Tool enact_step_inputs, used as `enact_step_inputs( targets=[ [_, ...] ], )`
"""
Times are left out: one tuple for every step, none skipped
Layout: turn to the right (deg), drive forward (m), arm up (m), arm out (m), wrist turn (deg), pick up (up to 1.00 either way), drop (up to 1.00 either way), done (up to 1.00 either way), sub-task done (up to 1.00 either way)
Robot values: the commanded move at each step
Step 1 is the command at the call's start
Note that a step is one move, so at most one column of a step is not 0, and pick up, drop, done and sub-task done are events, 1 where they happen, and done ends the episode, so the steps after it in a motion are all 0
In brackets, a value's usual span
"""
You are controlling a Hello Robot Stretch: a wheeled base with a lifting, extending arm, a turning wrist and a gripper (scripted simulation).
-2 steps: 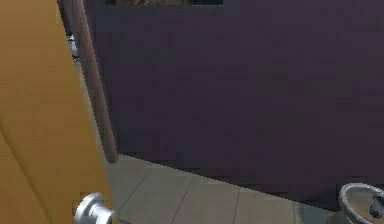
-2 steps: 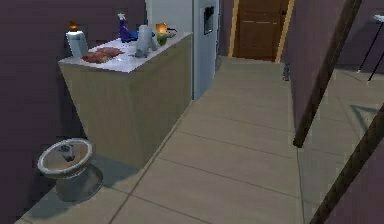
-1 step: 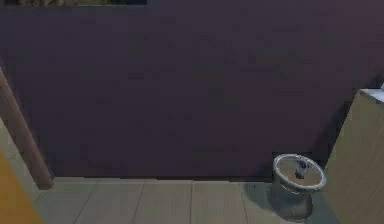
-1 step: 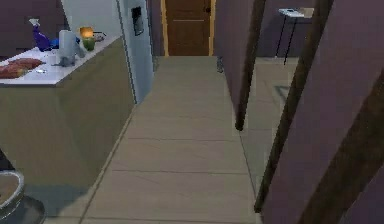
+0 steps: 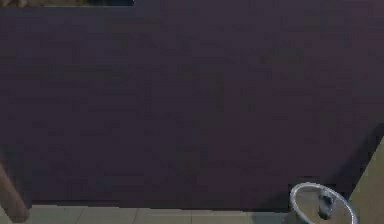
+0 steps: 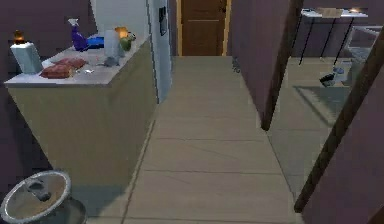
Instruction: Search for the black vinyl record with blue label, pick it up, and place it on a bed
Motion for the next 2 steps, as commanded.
enact_step_inputs(
  targets=[
    [-21.0, 0.0, 0.0, 0.0, 0.0, 0.0, 0.0, 0.0, 0.0],
    [0.0, 0.65, 0.0, 0.0, 0.0, 0.0, 0.0, 0.0, 0.0]
  ],
)
